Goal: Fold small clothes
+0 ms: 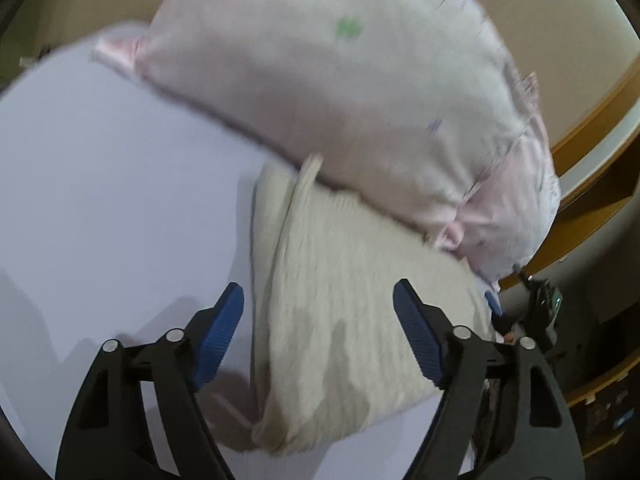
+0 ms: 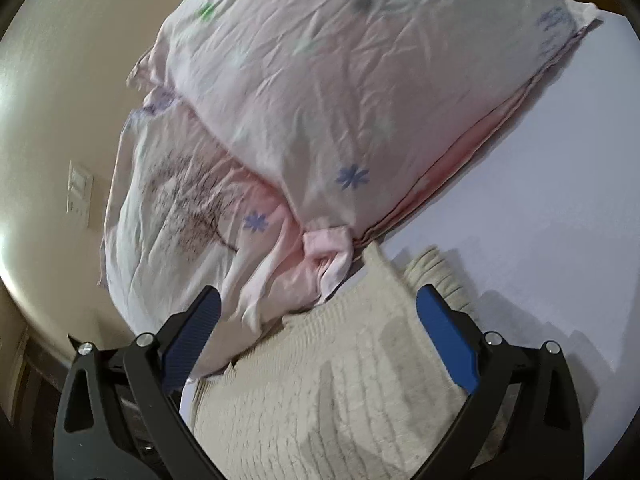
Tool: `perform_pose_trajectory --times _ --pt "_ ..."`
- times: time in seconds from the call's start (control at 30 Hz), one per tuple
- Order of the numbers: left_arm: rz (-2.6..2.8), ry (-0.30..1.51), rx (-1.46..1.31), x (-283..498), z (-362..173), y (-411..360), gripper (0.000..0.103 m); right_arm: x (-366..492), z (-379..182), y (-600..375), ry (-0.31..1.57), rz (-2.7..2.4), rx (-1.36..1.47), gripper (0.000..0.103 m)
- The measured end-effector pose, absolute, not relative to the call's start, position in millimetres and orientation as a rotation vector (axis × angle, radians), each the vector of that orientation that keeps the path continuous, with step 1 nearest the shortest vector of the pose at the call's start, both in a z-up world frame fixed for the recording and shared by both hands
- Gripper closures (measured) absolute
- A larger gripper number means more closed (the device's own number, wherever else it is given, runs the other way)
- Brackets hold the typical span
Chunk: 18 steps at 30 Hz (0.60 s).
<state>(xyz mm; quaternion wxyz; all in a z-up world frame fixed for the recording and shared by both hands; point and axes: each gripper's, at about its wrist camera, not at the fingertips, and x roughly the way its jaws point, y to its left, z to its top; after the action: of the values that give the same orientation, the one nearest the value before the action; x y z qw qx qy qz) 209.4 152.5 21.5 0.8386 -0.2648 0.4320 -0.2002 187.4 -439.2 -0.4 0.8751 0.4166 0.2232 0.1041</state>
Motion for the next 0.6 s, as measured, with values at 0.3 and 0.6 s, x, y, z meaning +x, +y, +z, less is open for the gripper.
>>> perform_pose_trajectory --times 0.3,0.6 --pt "-0.402 0.990 -0.819 213.8 -20.8 154.1 0.083 187.8 -8.2 -440.7 0.479 0.302 0.938 0.004" --pt "-0.683 0.783 -0.940 209.3 70.2 80.8 0.088 171.9 8.1 -458.5 0.411 0.360 0.965 0.004"
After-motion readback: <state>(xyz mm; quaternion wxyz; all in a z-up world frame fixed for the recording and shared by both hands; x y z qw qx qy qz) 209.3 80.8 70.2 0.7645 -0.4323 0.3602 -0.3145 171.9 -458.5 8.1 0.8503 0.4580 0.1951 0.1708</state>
